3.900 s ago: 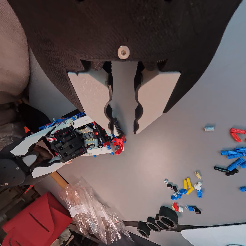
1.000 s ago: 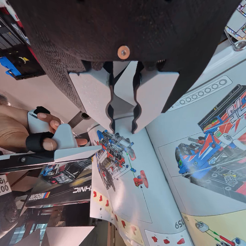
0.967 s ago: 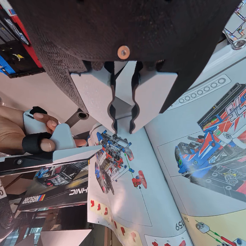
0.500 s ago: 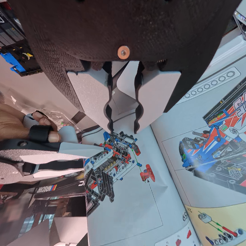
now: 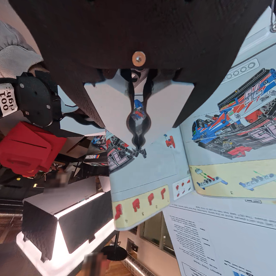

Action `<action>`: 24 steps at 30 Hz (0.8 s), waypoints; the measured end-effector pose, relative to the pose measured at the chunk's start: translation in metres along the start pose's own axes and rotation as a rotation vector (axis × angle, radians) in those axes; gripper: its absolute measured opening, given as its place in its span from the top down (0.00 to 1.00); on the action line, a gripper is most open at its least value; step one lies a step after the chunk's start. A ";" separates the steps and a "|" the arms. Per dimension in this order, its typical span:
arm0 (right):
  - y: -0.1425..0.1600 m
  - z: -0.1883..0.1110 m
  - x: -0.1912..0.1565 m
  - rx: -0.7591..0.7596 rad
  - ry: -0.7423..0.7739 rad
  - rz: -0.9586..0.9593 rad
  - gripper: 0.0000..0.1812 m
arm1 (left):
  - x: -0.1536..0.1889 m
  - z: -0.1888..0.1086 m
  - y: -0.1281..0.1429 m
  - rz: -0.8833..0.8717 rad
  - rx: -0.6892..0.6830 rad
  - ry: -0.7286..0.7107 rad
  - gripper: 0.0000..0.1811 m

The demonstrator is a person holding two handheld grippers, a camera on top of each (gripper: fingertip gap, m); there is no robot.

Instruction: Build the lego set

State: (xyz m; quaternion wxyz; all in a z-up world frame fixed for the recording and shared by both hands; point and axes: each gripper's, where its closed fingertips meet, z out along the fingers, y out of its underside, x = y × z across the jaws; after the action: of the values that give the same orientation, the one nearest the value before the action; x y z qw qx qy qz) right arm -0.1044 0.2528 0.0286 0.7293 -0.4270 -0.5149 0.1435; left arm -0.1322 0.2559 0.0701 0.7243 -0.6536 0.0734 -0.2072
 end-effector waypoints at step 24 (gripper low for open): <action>0.018 0.007 -0.012 -0.118 -0.291 0.701 0.73 | -0.105 -0.084 0.005 -0.244 -0.034 -0.064 1.00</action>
State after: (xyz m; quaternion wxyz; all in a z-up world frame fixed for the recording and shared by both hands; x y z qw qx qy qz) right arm -0.1115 0.2587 0.0077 0.5295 -0.5936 -0.4433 0.4133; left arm -0.2576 0.2209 0.0362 0.6847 -0.6760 -0.0264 -0.2713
